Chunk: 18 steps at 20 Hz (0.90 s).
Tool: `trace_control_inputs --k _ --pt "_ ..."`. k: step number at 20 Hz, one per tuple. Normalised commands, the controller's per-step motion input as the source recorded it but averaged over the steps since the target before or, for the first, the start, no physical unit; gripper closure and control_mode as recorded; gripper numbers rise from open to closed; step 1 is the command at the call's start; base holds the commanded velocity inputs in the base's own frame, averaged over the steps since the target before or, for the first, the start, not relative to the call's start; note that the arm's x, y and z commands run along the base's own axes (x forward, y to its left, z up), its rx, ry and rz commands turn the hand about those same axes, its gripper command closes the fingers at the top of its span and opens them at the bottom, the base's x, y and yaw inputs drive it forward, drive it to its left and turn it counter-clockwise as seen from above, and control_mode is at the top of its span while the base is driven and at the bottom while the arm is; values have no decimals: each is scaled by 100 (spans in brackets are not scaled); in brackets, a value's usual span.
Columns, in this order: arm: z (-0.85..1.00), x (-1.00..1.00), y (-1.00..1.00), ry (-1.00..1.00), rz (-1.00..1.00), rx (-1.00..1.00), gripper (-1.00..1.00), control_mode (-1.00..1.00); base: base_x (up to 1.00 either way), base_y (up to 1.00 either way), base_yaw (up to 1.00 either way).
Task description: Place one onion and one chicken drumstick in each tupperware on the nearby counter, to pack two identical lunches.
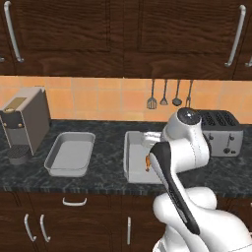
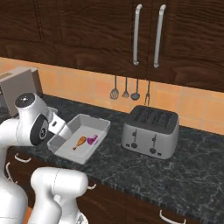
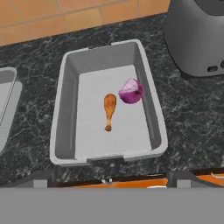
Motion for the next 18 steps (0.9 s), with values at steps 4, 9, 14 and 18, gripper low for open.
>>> trace_control_inputs --k 4,9,14,18 --pt "79 -90 14 0 16 0 -100 -100 0 0 0" --pt "43 -57 -4 -3 6 1 -100 -100 0 0 0" --pt "0 -29 0 0 0 0 -100 -100 0 0 0" --pt "0 -22 0 -2 0 0 -100 100 -21 0 0"
